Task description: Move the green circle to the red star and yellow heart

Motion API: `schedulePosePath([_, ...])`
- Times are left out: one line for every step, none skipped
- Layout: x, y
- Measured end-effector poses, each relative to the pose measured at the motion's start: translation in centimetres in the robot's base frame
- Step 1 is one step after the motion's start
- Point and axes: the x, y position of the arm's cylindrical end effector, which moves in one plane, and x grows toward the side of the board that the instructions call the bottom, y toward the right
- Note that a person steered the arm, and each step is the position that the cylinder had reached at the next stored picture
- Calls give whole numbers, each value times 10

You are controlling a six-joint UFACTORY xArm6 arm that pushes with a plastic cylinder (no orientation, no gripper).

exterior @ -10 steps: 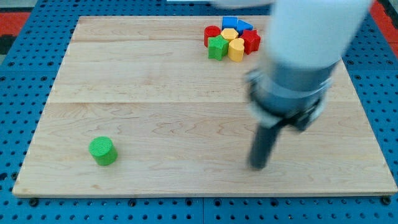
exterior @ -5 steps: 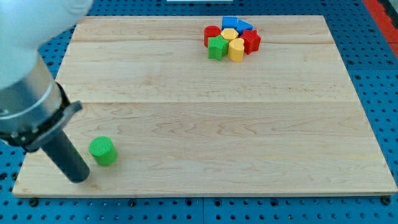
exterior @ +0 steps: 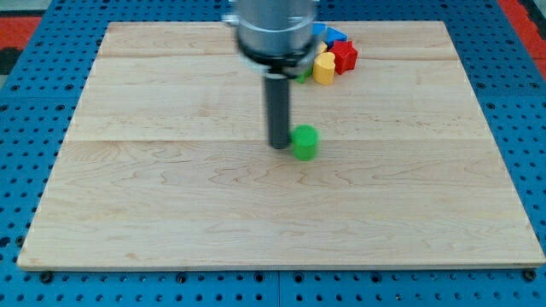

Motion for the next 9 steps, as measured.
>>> schedulePosePath([22,36])
schedulePosePath([56,37])
schedulePosePath([17,50])
schedulePosePath([-7,103])
schedulePosePath([27,119])
schedulePosePath([7,137])
schedulePosePath([-47,120])
schedulePosePath([-90,106])
schedulePosePath([-87,135])
